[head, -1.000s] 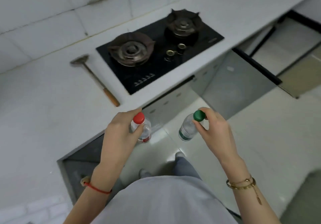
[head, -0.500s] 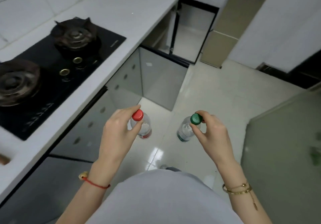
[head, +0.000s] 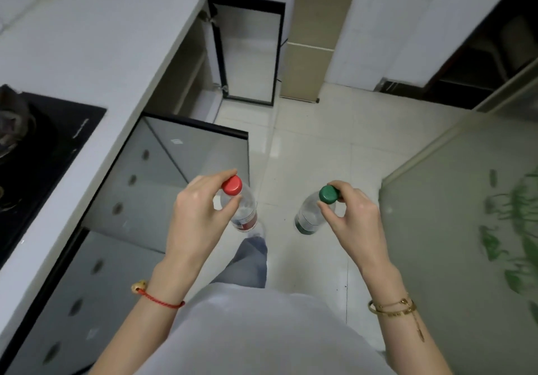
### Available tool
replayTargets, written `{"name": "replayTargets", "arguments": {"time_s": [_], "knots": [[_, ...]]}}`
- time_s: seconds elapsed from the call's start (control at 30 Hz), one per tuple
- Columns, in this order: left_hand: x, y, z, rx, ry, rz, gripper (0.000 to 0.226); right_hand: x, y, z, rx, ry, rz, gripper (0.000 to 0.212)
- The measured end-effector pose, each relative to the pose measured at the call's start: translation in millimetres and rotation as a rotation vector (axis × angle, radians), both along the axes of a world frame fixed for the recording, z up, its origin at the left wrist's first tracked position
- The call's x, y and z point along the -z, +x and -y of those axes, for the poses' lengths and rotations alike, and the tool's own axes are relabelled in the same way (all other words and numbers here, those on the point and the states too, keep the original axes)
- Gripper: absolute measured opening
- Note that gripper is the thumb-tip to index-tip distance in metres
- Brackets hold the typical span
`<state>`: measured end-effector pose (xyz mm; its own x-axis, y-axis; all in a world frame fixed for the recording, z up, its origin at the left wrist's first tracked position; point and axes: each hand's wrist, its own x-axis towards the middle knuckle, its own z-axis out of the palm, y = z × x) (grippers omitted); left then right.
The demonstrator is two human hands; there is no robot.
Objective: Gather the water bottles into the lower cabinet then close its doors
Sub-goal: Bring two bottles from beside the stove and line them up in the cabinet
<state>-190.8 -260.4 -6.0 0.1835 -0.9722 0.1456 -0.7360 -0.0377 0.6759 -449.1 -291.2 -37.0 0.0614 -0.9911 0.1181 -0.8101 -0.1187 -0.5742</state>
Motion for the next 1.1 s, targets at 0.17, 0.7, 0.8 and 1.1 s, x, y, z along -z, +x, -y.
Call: {"name": "replayTargets", "arguments": {"time_s": [0.17, 0.7, 0.8, 1.1], "knots": [[5.0, -3.8, 93.3, 0.053, 0.003, 0.001, 0.042, 9.2, -3.4, 83.3, 0.049, 0.033, 0.001, 0.026], [5.4, 9.2, 383.9, -0.058, -0.042, 0.007, 0.045, 2.9, 12.2, 409.2, -0.081, 0.02, -0.036, 0.029], [13.7, 9.2, 423.6, -0.146, -0.048, 0.006, 0.043, 9.1, 20.5, 475.0, -0.177, 0.038, -0.054, 0.031], [29.2, -1.5, 528.7, -0.579, -0.069, -0.021, 0.045, 22.0, 60.1, 669.6, -0.644, -0.023, -0.118, 0.04]]}}
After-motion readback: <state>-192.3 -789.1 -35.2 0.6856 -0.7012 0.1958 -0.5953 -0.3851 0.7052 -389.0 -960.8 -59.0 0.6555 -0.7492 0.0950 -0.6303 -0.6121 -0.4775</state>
